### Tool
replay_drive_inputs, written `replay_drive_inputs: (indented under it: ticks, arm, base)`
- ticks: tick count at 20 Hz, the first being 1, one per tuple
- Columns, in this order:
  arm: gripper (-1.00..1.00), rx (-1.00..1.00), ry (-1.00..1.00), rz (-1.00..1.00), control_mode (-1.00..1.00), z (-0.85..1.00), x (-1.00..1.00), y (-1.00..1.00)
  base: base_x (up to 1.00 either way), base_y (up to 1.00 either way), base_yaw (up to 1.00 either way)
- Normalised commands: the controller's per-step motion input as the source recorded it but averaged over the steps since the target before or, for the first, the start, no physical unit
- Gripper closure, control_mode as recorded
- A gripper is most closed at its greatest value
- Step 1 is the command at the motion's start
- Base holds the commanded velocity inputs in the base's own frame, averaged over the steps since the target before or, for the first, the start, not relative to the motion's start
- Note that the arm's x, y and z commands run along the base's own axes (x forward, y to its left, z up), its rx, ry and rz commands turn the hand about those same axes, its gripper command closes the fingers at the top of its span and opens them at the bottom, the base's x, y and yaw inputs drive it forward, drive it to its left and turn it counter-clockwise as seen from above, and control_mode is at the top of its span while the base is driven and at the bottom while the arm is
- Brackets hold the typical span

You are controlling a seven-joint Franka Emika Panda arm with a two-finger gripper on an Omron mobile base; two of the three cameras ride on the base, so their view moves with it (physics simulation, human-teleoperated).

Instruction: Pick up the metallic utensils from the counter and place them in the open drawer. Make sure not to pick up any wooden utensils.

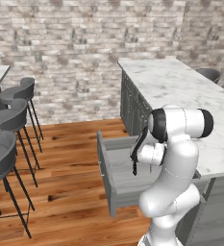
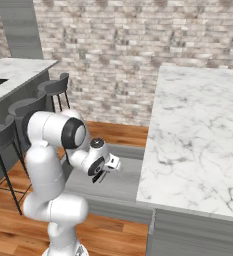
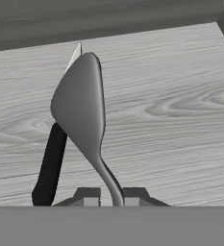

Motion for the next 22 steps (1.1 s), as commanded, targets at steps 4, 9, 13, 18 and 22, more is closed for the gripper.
replay_drive_inputs:
  ticks: [4,9,13,18,22]
  arm:
    - [1.00,0.03,0.03,0.00,-1.00,-0.12,0.40,-0.02]
    - [1.00,0.01,0.05,0.00,-1.00,-0.38,0.20,-0.12]
    - [1.00,0.00,0.02,0.00,-1.00,-0.48,0.15,-0.08]
    - [1.00,0.00,0.00,0.00,-1.00,-0.46,0.13,0.00]
    - [1.00,0.00,0.00,0.00,-1.00,-0.44,0.04,0.00]
  base:
    - [0.00,0.00,0.00]
    - [0.00,0.00,0.00]
    - [0.00,0.00,0.00]
    - [0.00,0.00,0.00]
    - [0.00,0.00,0.00]
